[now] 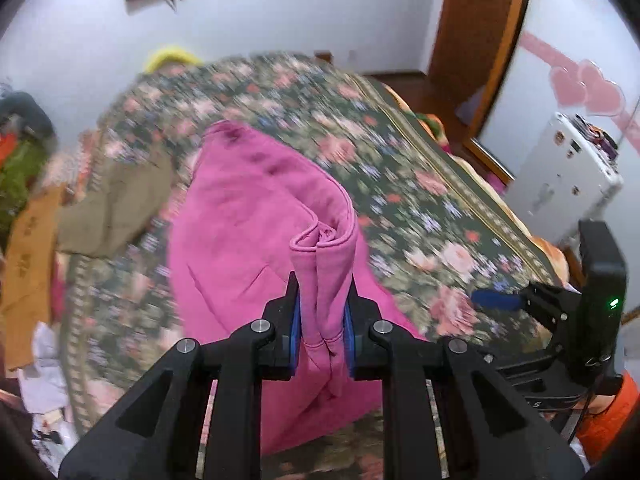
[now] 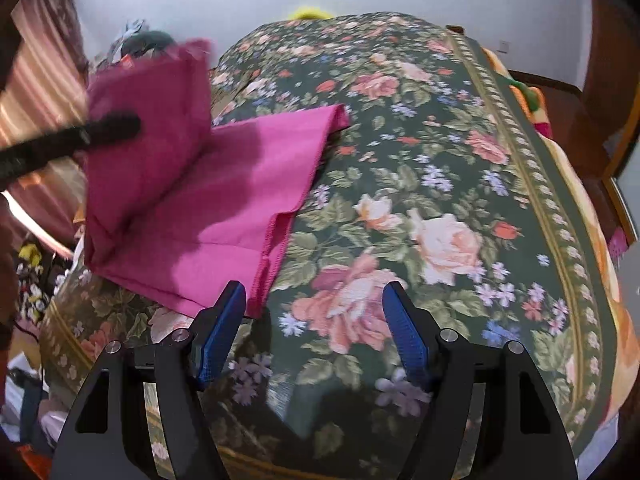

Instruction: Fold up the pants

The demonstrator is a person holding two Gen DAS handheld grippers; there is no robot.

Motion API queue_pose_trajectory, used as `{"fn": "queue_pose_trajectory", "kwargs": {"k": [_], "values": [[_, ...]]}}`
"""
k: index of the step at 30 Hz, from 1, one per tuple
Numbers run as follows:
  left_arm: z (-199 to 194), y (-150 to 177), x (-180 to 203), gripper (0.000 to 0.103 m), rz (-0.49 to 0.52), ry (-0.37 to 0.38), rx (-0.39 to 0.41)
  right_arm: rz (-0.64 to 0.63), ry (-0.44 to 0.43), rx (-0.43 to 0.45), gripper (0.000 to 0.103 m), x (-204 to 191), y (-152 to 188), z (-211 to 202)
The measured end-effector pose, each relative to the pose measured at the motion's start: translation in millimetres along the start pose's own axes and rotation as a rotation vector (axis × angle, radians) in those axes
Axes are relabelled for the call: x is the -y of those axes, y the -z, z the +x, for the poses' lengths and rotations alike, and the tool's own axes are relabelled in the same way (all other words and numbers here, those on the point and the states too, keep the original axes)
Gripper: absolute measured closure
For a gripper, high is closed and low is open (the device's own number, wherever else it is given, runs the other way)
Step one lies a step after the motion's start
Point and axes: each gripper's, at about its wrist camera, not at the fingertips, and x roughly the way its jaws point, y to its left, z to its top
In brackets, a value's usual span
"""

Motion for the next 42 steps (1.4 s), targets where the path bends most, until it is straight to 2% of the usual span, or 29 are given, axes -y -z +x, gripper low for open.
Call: {"fn": "queue_pose_trajectory", "kwargs": {"k": [4, 7, 8, 10, 11, 12, 13, 18, 22, 26, 31, 35, 37, 39, 41, 42], "values": [[23, 10, 8, 0.085, -0.026, 0.054, -0.078, 0.017, 0.021, 0.012, 0.036, 8, 1, -8], [27, 15, 15, 0.085, -0.019, 0.052, -0.091, 0.017, 0.033, 0.020, 0.036, 11, 1, -12], [25, 15, 15, 0.081, -0.021, 0.056, -0.095, 0.018, 0.035, 0.022, 0.036, 11, 0, -13], [22, 14, 18, 0.066, -0.007, 0.079, -0.111, 0.016, 0.037, 0.029, 0.036, 10, -2, -15], [17, 13, 19, 0.053, 0.005, 0.092, -0.110, 0.015, 0.037, 0.036, 0.036, 9, -3, -17], [9, 13, 19, 0.045, 0.014, 0.093, -0.090, 0.015, 0.034, 0.044, 0.036, 8, -6, -18], [2, 11, 17, 0.043, 0.024, 0.085, -0.064, 0.014, 0.029, 0.051, 0.036, 6, -9, -19], [-25, -3, -9, 0.034, 0.027, 0.013, 0.031, 0.024, 0.000, 0.075, 0.036, -2, -28, -14], [-17, -19, -46, 0.032, 0.002, -0.091, 0.044, 0.018, -0.032, 0.070, 0.036, -15, -41, 0], [10, -34, -86, 0.032, -0.021, -0.171, 0.000, -0.030, -0.041, 0.052, 0.035, -30, -47, 22], [52, -55, -119, 0.032, 0.002, -0.268, -0.049, -0.052, -0.029, -0.038, 0.035, -31, -37, 52], [88, -71, -134, 0.032, 0.014, -0.261, -0.095, -0.043, -0.069, -0.044, 0.035, -23, -34, 50], [109, -75, -132, 0.032, 0.059, -0.259, -0.134, -0.054, -0.070, -0.043, 0.035, -24, -33, 50], [126, -72, -129, 0.026, 0.101, -0.260, -0.178, -0.069, -0.067, -0.044, 0.035, -26, -34, 51], [147, -60, -128, 0.019, 0.134, -0.326, -0.222, -0.086, -0.063, -0.048, 0.035, -26, -35, 51], [145, -56, -129, 0.016, 0.128, -0.331, -0.196, -0.090, -0.059, -0.052, 0.035, -26, -36, 52]]}}
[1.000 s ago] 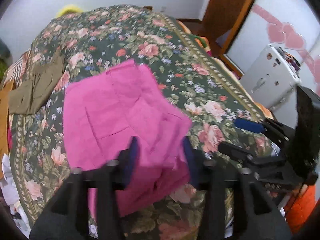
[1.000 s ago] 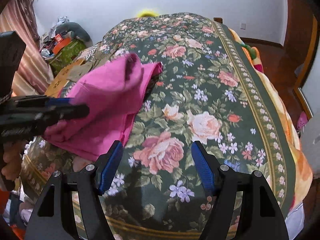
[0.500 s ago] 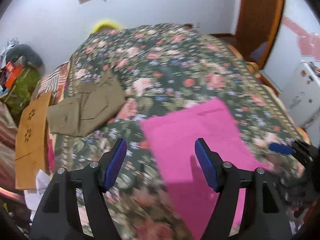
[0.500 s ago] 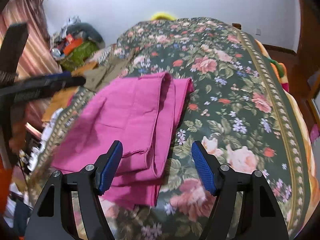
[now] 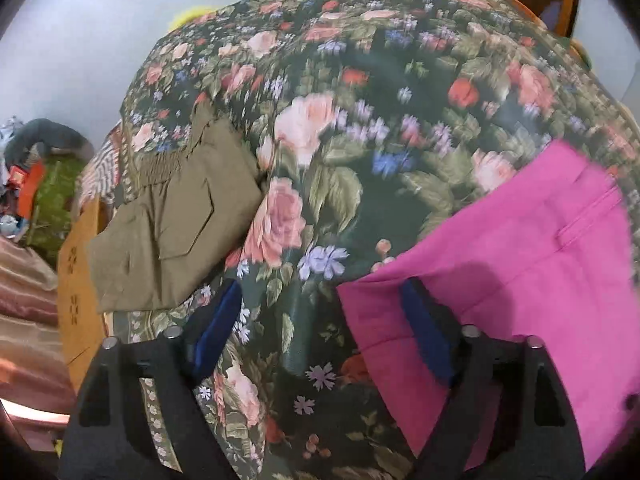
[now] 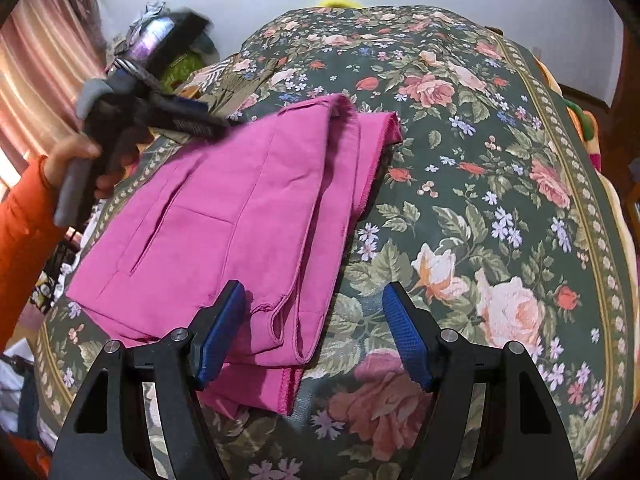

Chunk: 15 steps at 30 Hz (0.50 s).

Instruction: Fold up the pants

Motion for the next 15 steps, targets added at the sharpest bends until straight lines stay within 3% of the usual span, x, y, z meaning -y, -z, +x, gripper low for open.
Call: {"fn": "queue_pose_trajectory", "kwargs": {"k": [5, 15], "values": [[-9, 29, -17, 0.015, -0.117, 0.035, 0.016, 0.050, 0.040, 0.012, 0.035, 8, -8, -17], [-62, 102, -27, 0.015, -0.223, 0.041, 0.019, 0.076, 0.077, 0.092, 0.035, 3, -3, -55]]}}
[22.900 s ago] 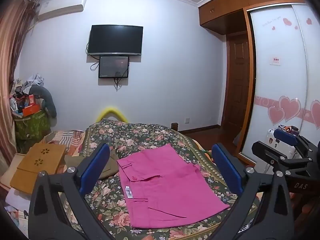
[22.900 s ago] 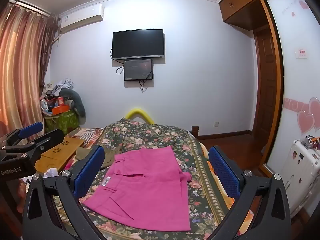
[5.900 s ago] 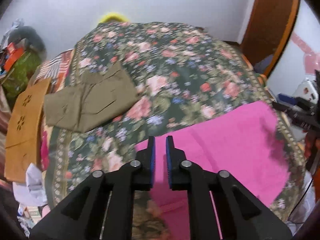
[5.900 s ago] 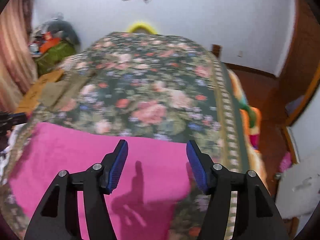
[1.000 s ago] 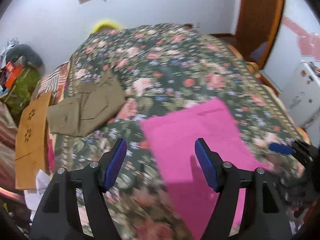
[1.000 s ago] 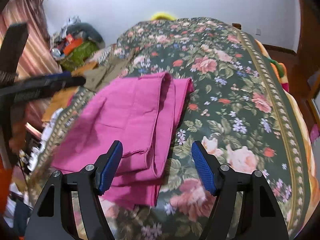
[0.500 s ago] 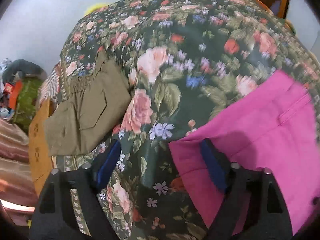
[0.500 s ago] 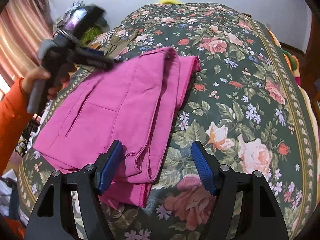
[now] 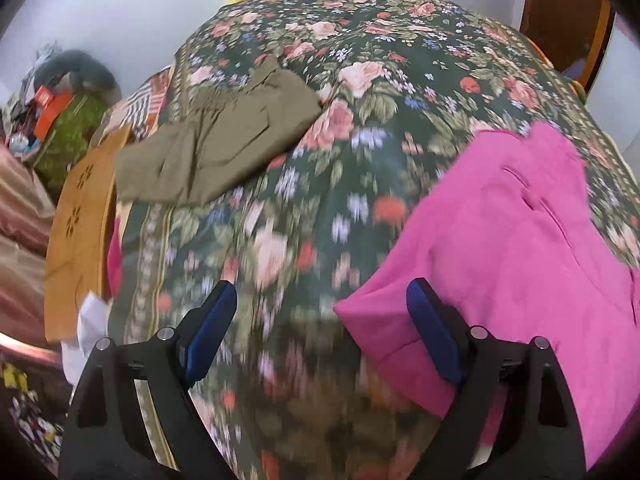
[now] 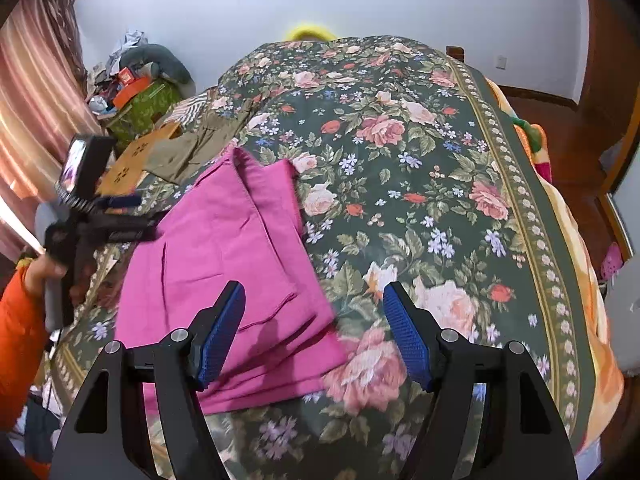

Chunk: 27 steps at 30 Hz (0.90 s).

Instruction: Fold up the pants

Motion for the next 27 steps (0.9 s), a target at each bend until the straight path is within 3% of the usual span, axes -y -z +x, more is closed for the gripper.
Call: {"fn": "queue_pose_trajectory", "kwargs": {"k": [8, 12, 22, 25, 27], "values": [[-41, 67, -7, 0.015, -0.080, 0.101, -0.001, -0.041, -0.008, -0.030, 0.035, -23, 28, -10], [-49, 77, -10, 0.015, -0.111, 0.135, 0.002, -0.055, 0.020, -0.054, 0.035, -26, 44, -4], [-44, 88, -29, 0.014, -0.145, 0.053, 0.002, -0.002, 0.002, -0.040, 0.036, -5, 57, 13], [-42, 93, -41, 0.014, -0.173, 0.052, -0.010, -0.008, 0.089, -0.036, 0.037, -2, 56, 12], [-45, 94, -46, 0.015, -0.179, 0.052, -0.010, 0.026, 0.080, -0.046, 0.037, 6, 54, 9]]}}
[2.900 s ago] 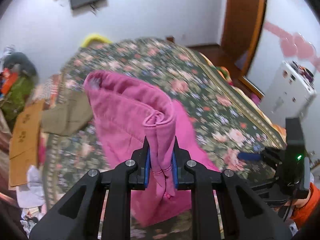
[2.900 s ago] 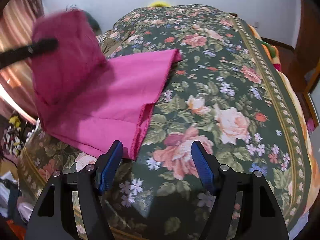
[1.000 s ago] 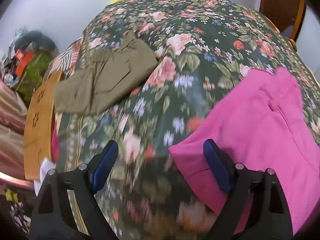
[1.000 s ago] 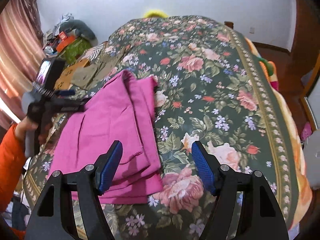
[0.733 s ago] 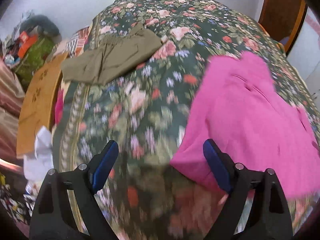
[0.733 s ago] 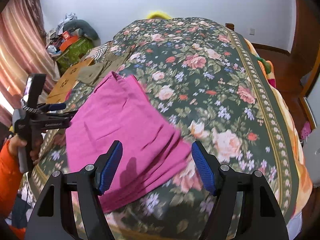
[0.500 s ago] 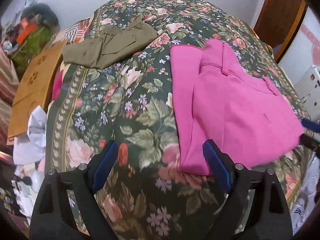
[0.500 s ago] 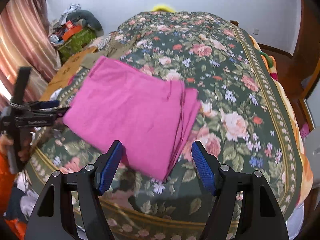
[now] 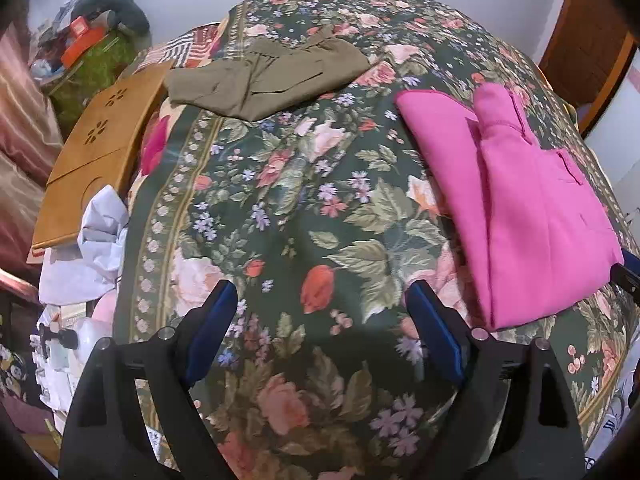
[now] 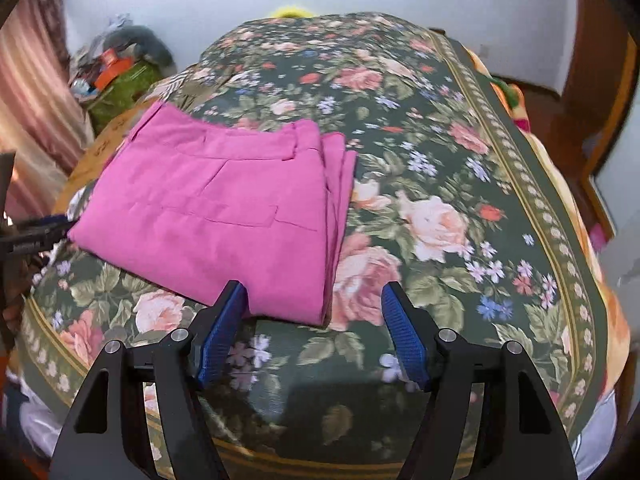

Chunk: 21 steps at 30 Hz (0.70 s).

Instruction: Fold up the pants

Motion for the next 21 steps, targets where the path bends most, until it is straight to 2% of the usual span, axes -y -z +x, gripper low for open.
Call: {"fn": "queue_pose_trajectory", "kwargs": {"k": [2, 4, 9, 12, 15, 18, 21], "values": [[-6, -2, 0, 0.015, 0.014, -0.012, 0.015, 0.023, -0.014, -0.001, 0.037, 6, -3, -6], [-16, -6, 3, 0.015, 0.028, -0.006, 0.046, 0.012, 0.007, 0.014, 0.036, 6, -8, -14], [-44, -27, 26, 0.014, 0.069, 0.070, 0.140, 0.020, -0.018, 0.065, 0.035, 7, -25, -26], [-52, -39, 44, 0.014, 0.108, 0.124, 0.170, 0.018, -0.026, 0.071, 0.035, 6, -37, -21], [-46, -51, 59, 0.014, 0.140, 0.158, 0.168, 0.021, -0.043, 0.056, 0.035, 7, -44, -9], [-27, -60, 74, 0.014, 0.149, 0.173, 0.122, 0.033, -0.063, 0.025, 0.035, 8, -46, 5], [-4, -63, 79, 0.014, 0.133, 0.145, 0.077, 0.047, -0.072, -0.025, 0.035, 10, -44, 22]]}}
